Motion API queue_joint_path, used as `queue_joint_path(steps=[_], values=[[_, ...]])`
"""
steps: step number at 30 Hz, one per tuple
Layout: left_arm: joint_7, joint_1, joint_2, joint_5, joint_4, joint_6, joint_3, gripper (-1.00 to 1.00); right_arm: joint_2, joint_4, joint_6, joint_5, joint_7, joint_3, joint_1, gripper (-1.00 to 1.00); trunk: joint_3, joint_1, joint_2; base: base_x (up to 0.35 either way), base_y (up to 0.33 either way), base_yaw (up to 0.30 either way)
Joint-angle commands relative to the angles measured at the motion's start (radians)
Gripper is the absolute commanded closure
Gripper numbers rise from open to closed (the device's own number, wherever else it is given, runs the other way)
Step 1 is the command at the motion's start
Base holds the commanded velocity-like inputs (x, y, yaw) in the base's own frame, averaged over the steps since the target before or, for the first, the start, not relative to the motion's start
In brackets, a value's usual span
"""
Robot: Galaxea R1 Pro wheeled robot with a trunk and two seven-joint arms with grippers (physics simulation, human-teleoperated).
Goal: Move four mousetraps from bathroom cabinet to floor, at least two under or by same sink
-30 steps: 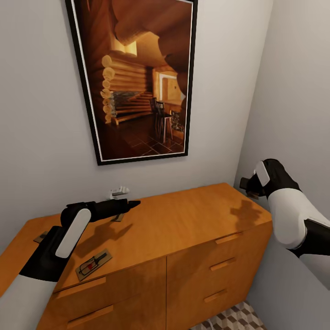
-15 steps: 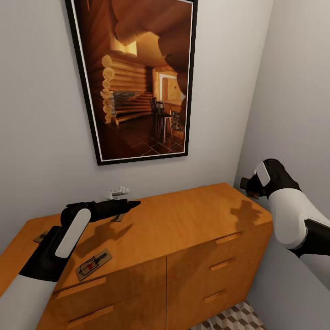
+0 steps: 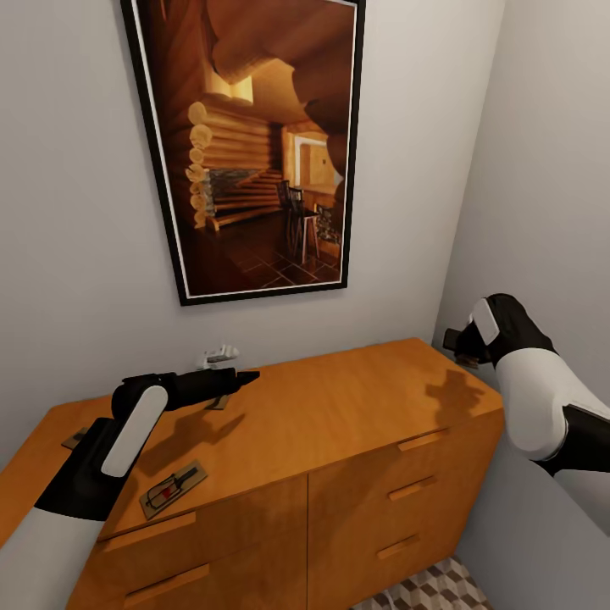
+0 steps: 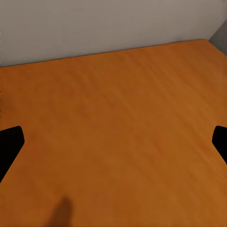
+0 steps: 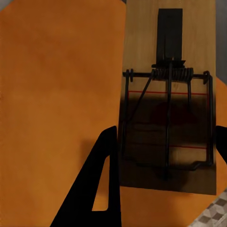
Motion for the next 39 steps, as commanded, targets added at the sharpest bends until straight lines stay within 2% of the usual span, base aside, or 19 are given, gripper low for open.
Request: queue_joint_path(steps=[1, 25, 39], values=[[0.003, -0.001, 0.001, 0.003, -0.001, 0.002, -0.001, -1.00, 0.001, 0.000, 0.003, 0.001, -0.002, -0.005, -0.001, 1.00, -0.001, 0.000, -0.001, 0.000, 0.000, 0.000], [0.003, -0.001, 0.001, 0.002, 0.001, 0.001, -0.001, -1.00, 0.001, 0.011, 0.003, 0.006, -0.008, -0.005, -0.001, 1.00, -0.001, 0.000, -0.001, 0.000, 0.000, 0.004], [0.003, -0.001, 0.004, -0.007, 0.000, 0.002, -0.001, -1.00, 0.004, 0.014, 0.003, 0.005, -0.009, -0.005, -0.001, 1.00, -0.001, 0.000, -0.001, 0.000, 0.000, 0.225]])
